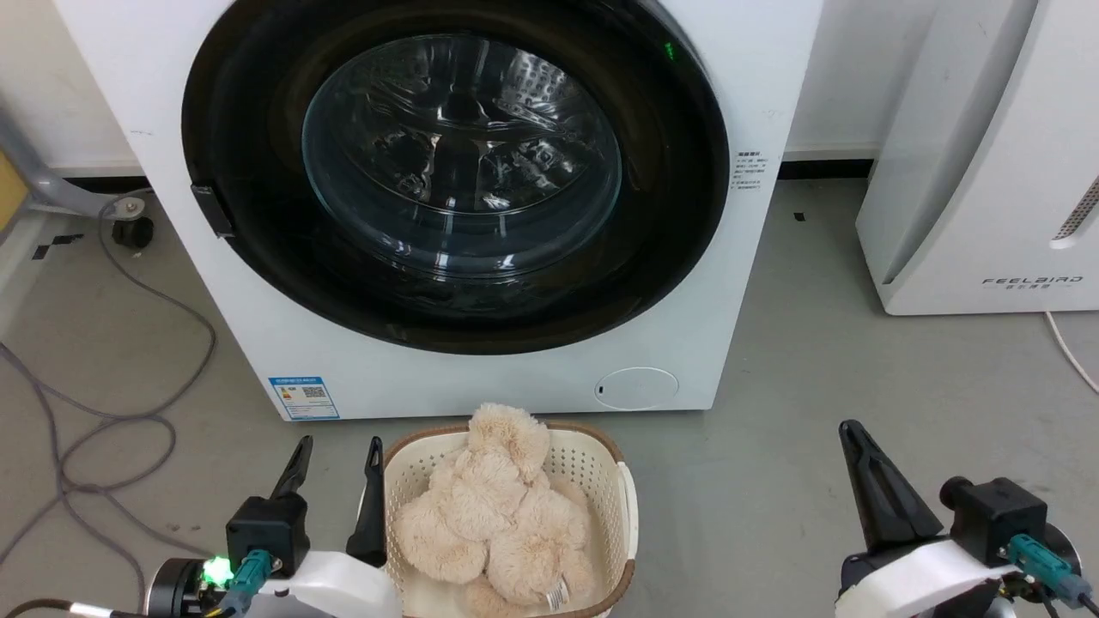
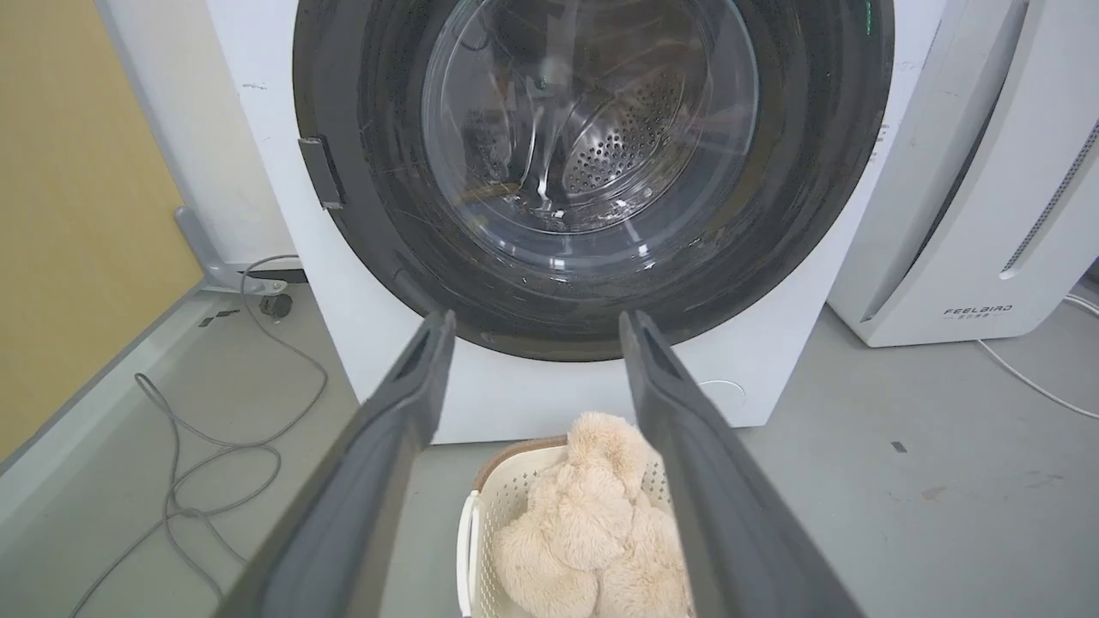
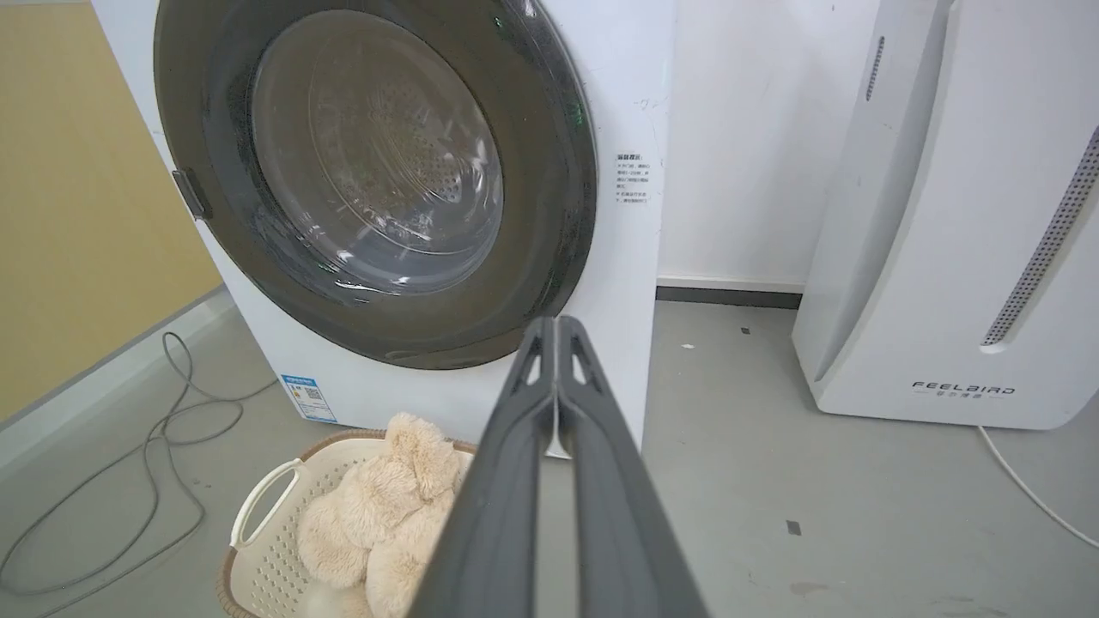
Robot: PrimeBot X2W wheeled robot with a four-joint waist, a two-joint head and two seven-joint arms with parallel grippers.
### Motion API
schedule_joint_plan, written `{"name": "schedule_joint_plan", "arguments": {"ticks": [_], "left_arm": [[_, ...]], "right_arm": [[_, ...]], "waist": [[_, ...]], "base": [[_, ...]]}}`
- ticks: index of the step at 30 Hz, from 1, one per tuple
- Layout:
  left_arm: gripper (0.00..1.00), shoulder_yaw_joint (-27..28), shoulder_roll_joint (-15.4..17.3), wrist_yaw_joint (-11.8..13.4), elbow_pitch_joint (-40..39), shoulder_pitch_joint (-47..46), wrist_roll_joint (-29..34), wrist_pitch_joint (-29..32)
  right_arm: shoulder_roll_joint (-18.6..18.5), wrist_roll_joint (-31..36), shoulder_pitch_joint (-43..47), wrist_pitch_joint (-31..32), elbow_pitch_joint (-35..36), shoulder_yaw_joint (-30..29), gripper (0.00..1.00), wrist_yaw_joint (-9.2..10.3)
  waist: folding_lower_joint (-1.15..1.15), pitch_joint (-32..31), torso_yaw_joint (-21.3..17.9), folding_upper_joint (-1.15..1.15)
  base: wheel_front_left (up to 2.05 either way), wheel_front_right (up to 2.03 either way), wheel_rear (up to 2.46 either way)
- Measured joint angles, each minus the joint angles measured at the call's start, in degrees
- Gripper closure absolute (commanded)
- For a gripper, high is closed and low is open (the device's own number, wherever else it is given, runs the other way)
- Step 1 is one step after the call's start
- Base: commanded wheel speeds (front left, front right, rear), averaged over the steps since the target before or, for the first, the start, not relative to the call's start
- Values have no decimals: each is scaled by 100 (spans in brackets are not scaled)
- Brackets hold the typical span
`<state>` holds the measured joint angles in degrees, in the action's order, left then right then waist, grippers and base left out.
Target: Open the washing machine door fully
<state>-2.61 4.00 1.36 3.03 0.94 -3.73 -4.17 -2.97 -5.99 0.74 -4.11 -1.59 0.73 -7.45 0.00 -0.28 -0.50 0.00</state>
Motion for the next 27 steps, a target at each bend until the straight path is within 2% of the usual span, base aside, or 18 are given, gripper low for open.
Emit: {"name": "schedule_joint_plan", "arguments": {"ticks": [6, 12, 20, 27], "left_arm": [[0, -27, 0, 3, -1, -1, -27, -55], [0, -53, -2, 3, -5, -4, -58, -125], [0, -90, -5, 5, -56, -13, -110, -202], [0, -116, -12, 22, -140, -120, -153, -292]], "right_arm": [[0, -512, -5, -67, 19, -20, 100, 0], [0, -1324, -75, -140, -5, -145, 100, 0], [0, -2251, -571, -207, -222, -394, 100, 0], [-100, -2819, -1288, -111, -713, -573, 100, 1]], "waist": [[0, 0, 23, 0], [0, -5, 63, 0], [0, 35, 73, 0], [0, 192, 40, 0]], "base": [[0, 0, 0], [0, 0, 0], [0, 0, 0], [0, 0, 0]]}}
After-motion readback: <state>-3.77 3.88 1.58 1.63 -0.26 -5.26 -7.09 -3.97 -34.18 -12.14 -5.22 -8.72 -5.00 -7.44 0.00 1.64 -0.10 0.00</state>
